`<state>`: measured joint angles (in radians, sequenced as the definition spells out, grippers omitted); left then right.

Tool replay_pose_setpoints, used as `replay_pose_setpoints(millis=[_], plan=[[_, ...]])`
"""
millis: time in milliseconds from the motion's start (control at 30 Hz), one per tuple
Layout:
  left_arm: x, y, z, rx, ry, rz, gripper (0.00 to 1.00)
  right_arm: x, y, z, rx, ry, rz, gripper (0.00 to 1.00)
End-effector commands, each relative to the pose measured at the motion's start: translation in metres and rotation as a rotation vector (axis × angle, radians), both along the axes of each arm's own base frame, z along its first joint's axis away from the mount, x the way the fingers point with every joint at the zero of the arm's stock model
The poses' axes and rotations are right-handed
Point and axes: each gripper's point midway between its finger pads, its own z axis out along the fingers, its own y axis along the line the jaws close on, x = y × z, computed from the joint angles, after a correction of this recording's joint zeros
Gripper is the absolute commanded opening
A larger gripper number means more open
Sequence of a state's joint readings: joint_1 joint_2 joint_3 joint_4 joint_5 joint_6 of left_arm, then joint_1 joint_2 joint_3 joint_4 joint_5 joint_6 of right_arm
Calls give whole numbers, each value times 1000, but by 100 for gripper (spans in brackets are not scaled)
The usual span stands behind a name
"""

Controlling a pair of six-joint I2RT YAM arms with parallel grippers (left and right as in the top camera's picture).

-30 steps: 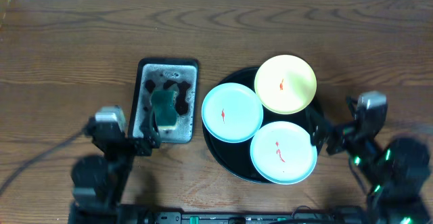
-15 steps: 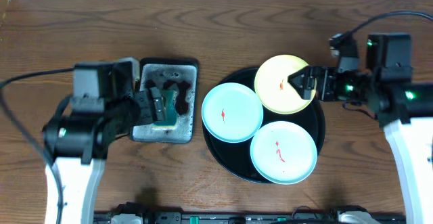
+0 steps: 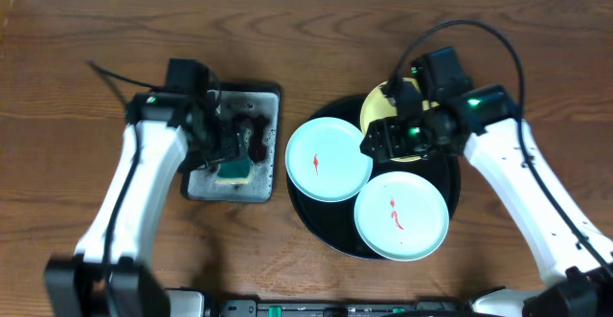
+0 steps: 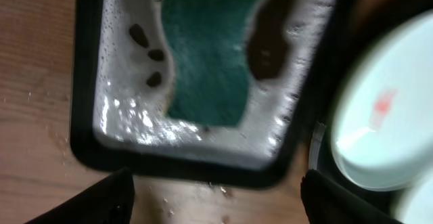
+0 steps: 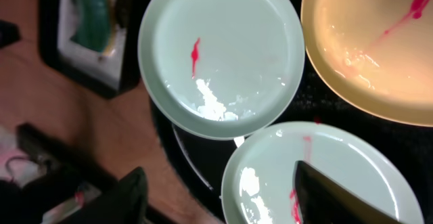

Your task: Clean dirty plates on tray and stack at the side

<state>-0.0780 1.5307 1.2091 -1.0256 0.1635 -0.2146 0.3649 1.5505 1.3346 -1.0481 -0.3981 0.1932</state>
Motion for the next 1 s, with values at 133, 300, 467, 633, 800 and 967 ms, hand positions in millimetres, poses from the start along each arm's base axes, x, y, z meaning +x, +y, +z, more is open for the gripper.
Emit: replay_pose_setpoints(millis=[133,300,467,633,800,967], plan=[[1,11,-33,73,94,26,77,9,-14,-58,-223,98,-105,58],[1,11,-16,70,54,24,76,4,5,-101,-162,263,-78,50],[1,11,7,62,-27,27,77,13,11,-135,-168,297,-83,42],[-1,11,23,57,-79,28,78,23,-1,-152,-234,282,-128,40],[-1,11,25,57,-86,25,78,36,-7,-156,-276,227,-174,21],[1,11,24,57,-93,26,78,39,-12,-172,-299,228,-241,15]])
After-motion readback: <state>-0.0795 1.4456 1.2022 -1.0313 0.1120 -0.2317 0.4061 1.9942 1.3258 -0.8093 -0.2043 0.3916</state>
